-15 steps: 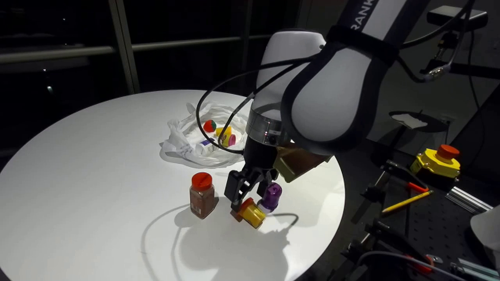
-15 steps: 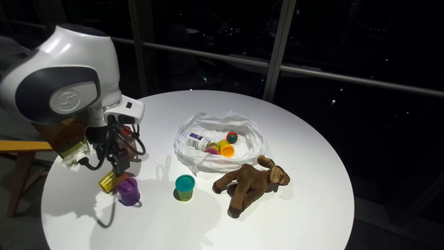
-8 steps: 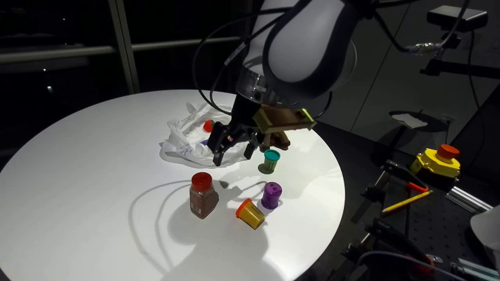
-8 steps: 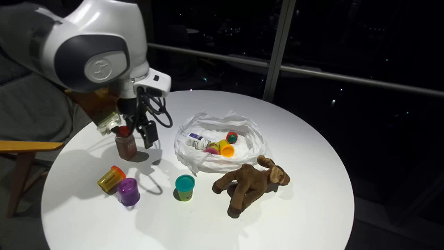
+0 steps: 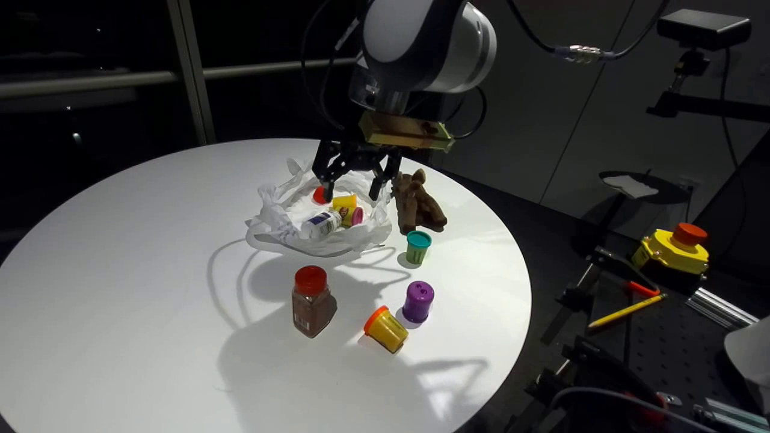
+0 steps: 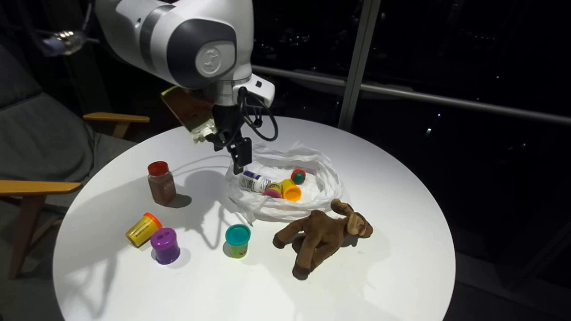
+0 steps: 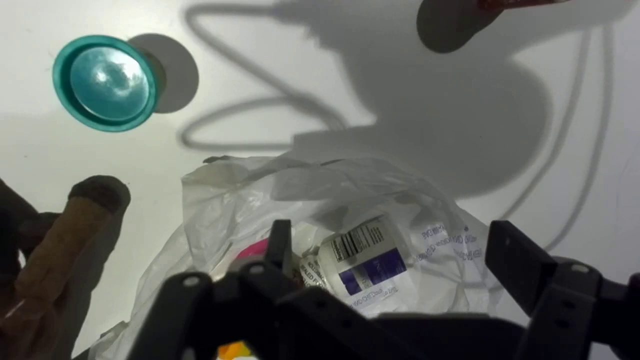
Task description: Remove the objects in the plastic and put them on the table
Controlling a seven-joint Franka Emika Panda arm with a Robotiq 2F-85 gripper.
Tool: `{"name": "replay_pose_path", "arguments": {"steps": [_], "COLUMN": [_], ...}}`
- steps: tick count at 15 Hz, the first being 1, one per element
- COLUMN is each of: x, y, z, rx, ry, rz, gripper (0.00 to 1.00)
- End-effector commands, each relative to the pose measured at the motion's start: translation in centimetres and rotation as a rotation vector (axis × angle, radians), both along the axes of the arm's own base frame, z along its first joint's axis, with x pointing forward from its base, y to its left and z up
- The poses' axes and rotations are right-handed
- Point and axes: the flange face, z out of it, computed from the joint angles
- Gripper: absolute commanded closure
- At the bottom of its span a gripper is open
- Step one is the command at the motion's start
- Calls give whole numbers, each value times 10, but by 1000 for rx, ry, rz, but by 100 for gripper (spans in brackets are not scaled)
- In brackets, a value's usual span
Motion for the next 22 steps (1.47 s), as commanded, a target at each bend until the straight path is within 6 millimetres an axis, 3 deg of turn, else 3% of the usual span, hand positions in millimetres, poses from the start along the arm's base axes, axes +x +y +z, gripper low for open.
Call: {"name": "replay_pose_path", "arguments": {"steps": [1,6,12,22], "x": [44,84,128,165], "y": [-2,-12,-40,-83], "z": [-9,-30,-45,-78], "rx": [-40,-110,-141,-151], "ry": [5,8,-64,-58], "rz": [40,94,73,51], "gripper": [0,0,0,0]}}
